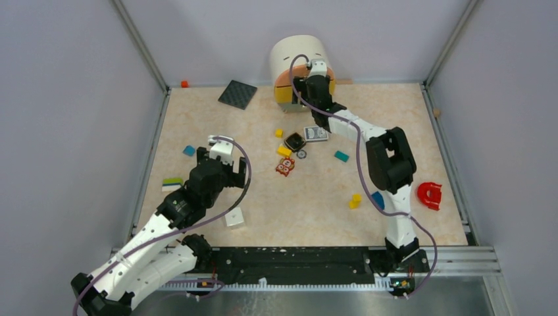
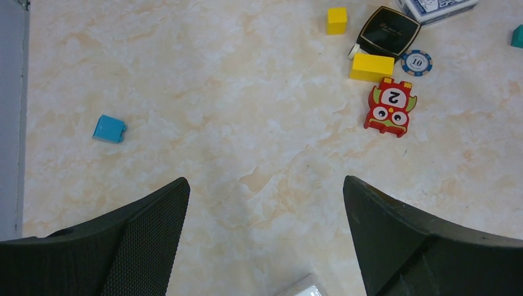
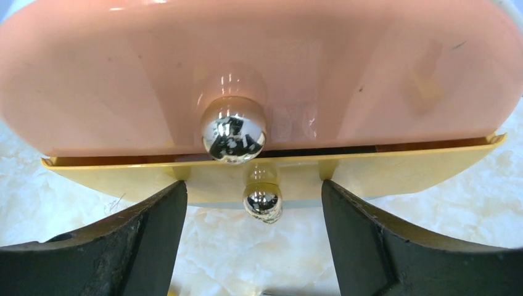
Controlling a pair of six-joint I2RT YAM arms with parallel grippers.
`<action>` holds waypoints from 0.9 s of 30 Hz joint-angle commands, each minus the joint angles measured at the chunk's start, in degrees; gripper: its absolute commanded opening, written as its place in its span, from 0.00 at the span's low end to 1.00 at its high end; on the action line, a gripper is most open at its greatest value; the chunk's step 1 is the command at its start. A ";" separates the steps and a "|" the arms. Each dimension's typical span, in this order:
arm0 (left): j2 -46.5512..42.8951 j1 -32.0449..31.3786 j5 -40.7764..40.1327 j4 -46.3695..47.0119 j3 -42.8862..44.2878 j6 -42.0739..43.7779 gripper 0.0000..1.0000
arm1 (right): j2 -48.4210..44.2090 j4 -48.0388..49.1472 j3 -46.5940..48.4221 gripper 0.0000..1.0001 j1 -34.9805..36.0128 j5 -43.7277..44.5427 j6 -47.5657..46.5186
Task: Organize the makeup
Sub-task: Close the drawer in the storage box.
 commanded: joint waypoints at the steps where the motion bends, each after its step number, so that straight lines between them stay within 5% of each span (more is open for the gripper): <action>1: -0.61 0.53 1.17 3.15 -0.53 0.66 0.99 | 1.20 8.74 2.30 0.79 -1.21 -3.43 -4.28; 7: -0.70 1.05 1.53 3.27 -0.65 0.70 0.99 | 1.02 16.37 -1.56 0.79 -1.26 -4.26 -8.31; 19: -0.83 1.85 3.09 3.53 -0.72 0.92 0.99 | -4.40 15.95 -12.56 0.78 -1.26 -7.95 -6.03; 27: -0.63 2.08 3.50 3.66 -0.83 1.00 0.99 | 3.22 9.51 -3.55 0.75 -1.37 -3.04 -5.20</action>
